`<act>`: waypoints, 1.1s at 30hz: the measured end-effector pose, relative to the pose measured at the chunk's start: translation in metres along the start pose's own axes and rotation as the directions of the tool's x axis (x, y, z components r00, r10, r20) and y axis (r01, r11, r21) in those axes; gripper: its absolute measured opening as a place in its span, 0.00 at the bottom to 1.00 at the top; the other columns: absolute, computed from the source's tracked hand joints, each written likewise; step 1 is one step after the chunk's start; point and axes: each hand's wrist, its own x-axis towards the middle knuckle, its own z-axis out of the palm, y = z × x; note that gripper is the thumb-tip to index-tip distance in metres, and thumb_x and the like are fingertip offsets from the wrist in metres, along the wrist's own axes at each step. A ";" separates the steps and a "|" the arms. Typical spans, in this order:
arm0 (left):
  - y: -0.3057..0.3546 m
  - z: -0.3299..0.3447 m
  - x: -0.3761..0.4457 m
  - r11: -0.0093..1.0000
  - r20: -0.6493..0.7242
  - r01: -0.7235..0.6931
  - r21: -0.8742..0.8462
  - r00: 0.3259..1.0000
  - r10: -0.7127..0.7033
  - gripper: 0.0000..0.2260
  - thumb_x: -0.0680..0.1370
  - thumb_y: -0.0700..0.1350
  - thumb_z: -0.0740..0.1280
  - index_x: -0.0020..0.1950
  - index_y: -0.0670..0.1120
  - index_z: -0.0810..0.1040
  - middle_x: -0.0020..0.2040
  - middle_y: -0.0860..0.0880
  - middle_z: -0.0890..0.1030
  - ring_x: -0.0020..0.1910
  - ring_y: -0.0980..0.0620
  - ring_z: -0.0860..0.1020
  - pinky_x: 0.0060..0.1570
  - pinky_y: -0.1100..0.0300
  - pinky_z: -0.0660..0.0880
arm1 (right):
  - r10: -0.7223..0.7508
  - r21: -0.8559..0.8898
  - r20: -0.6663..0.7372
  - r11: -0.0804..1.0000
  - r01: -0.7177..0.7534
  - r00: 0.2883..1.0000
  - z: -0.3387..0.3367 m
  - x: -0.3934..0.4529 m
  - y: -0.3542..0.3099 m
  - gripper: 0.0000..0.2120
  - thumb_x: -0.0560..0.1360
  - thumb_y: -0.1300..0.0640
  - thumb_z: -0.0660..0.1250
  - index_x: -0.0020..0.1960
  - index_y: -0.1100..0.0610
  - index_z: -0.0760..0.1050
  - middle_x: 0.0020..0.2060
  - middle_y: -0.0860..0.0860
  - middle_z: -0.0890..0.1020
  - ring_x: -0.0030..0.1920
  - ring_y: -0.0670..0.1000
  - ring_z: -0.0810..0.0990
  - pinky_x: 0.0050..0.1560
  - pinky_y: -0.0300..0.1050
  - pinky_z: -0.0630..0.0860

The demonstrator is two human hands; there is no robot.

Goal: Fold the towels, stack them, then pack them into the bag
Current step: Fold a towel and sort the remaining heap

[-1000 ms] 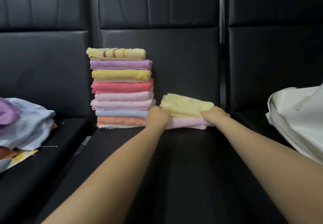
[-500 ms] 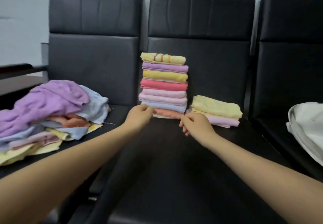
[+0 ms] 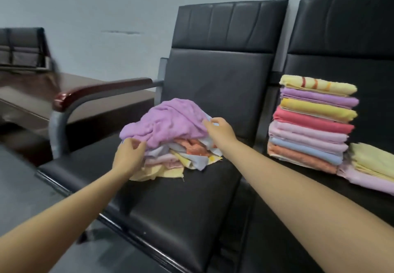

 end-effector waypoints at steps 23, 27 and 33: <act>0.067 -0.010 -0.014 0.908 -0.242 -0.210 -0.362 0.962 0.126 0.16 0.81 0.54 0.58 0.53 0.42 0.75 0.52 0.42 0.77 0.48 0.45 0.74 0.48 0.51 0.70 | -0.098 0.871 0.049 0.491 0.005 0.994 -0.119 -0.036 -0.128 0.19 0.83 0.49 0.57 0.56 0.64 0.75 0.51 0.61 0.81 0.58 0.59 0.78 0.60 0.53 0.75; 0.148 0.018 -0.051 0.815 0.144 0.056 -0.577 0.989 0.034 0.21 0.78 0.64 0.59 0.62 0.51 0.70 0.65 0.48 0.73 0.60 0.46 0.73 0.63 0.45 0.71 | -0.020 0.898 -0.087 0.430 0.087 0.996 -0.181 -0.086 -0.141 0.19 0.83 0.52 0.59 0.44 0.65 0.76 0.38 0.59 0.82 0.38 0.53 0.84 0.38 0.46 0.81; 0.235 0.085 -0.145 0.459 0.780 0.666 -0.588 0.616 0.105 0.30 0.75 0.67 0.62 0.56 0.40 0.80 0.54 0.43 0.82 0.55 0.43 0.79 0.59 0.48 0.74 | 0.057 0.892 -0.189 0.426 0.148 0.980 -0.253 -0.124 -0.127 0.16 0.81 0.52 0.64 0.57 0.64 0.77 0.42 0.53 0.81 0.51 0.47 0.84 0.53 0.39 0.81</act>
